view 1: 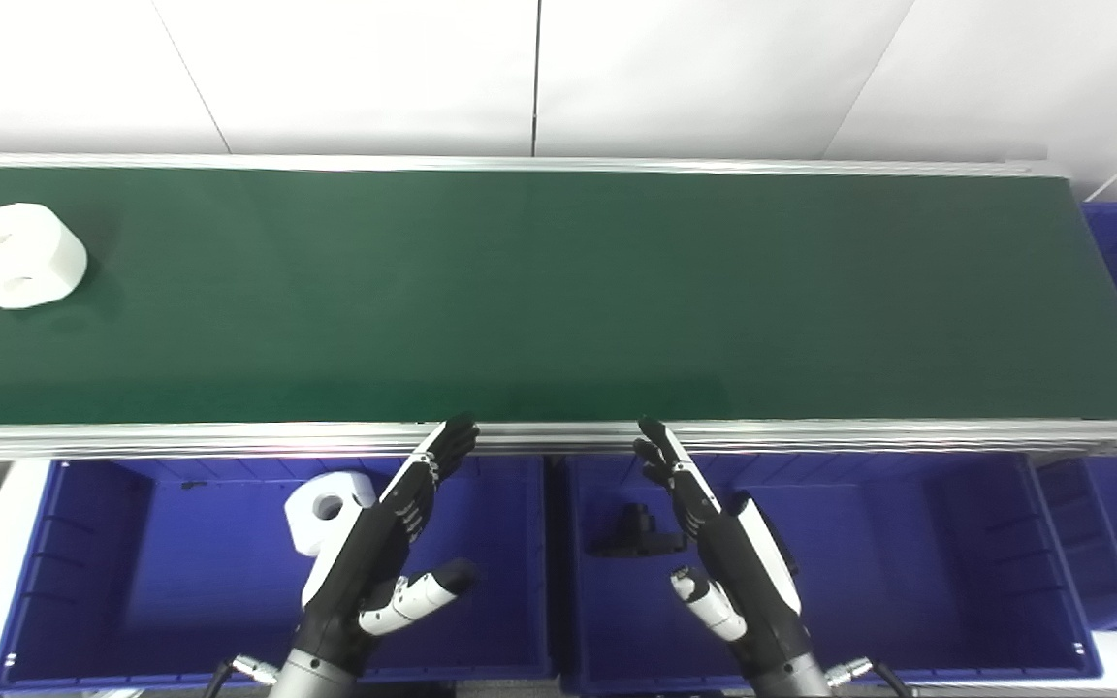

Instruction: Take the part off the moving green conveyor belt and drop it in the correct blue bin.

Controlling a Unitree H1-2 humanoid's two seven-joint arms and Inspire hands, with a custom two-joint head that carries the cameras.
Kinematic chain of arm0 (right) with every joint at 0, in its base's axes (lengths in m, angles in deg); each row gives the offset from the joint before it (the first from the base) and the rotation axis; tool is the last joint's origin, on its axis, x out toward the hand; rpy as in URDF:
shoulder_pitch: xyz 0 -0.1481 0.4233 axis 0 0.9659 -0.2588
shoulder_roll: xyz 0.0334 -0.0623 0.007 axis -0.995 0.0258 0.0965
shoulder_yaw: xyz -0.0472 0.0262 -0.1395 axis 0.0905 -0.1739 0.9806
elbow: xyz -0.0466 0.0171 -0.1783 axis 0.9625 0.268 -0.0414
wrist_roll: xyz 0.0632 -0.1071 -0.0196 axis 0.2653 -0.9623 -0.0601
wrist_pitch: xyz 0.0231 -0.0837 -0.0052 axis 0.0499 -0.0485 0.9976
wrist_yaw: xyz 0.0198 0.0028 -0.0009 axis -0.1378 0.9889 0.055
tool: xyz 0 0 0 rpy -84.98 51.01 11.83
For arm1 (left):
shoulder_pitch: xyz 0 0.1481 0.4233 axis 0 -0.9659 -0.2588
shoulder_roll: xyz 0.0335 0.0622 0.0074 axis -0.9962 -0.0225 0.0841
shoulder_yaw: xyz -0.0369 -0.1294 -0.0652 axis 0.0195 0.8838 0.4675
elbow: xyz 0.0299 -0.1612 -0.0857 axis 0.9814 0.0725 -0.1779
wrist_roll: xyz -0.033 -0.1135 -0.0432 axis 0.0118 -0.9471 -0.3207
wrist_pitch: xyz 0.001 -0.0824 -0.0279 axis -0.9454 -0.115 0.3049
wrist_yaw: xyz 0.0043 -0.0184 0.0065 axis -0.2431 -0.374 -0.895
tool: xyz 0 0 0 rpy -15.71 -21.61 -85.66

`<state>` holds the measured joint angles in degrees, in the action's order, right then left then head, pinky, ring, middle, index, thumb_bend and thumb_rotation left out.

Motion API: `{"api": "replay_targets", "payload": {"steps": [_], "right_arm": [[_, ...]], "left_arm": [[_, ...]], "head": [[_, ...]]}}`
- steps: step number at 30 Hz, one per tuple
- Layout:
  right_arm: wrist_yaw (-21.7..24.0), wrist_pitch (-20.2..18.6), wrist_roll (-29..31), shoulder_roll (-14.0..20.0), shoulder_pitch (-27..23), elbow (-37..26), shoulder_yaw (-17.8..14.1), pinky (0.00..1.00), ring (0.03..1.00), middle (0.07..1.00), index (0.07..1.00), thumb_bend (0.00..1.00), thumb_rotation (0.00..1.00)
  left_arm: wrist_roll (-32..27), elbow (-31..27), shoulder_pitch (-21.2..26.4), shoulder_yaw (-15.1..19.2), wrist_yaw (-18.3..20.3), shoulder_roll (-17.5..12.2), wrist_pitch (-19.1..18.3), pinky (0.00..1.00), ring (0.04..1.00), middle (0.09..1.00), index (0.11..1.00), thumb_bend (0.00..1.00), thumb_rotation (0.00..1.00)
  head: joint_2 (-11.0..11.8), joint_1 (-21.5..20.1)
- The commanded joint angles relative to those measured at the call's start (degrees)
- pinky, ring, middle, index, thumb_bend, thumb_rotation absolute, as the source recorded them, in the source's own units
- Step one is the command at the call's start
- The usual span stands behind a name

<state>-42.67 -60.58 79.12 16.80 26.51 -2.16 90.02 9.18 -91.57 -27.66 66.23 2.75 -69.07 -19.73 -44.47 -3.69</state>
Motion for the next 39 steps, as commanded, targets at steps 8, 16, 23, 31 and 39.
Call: {"api": "replay_targets", "payload": {"steps": [8, 16, 23, 31, 39], "right_arm": [[0.02, 2.45, -0.11, 0.08, 0.22, -1.25, 0.35, 0.95, 0.969, 0.993, 0.986, 0.89, 1.00], [0.04, 2.22, -0.17, 0.09, 0.29, -1.29, 0.37, 0.94, 0.968, 0.993, 0.984, 0.88, 1.00], [0.14, 2.11, -0.22, 0.09, 0.18, -1.25, 0.41, 0.94, 0.967, 0.994, 0.986, 0.88, 1.00], [-0.11, 2.93, -0.34, 0.22, -0.07, 0.08, 0.17, 0.94, 0.962, 0.989, 0.982, 0.89, 1.00], [-0.45, 4.80, 0.75, 1.44, -0.77, 3.28, -0.06, 0.94, 0.965, 0.994, 0.987, 0.89, 0.99]], "left_arm": [[-0.03, -1.13, -0.22, -0.13, -0.15, 0.23, 2.00, 0.97, 0.952, 0.944, 0.935, 0.71, 0.69], [0.23, -1.22, -0.29, -0.07, -0.28, 0.28, 1.84, 0.96, 0.950, 0.943, 0.933, 0.72, 0.69], [0.19, -1.17, 0.04, -0.17, 0.07, 0.01, 1.53, 0.98, 0.956, 0.947, 0.938, 0.73, 0.70], [1.33, 1.37, 0.41, -0.02, -0.64, 0.70, 3.89, 0.92, 0.936, 0.937, 0.922, 0.72, 0.69], [3.20, 3.84, 0.45, -0.47, -1.06, 1.72, 4.65, 0.91, 0.936, 0.925, 0.902, 0.74, 0.67]], "head": [[-0.07, -0.06], [-0.05, 0.00], [0.05, 0.11], [2.68, 1.75], [7.75, 6.97]]}}
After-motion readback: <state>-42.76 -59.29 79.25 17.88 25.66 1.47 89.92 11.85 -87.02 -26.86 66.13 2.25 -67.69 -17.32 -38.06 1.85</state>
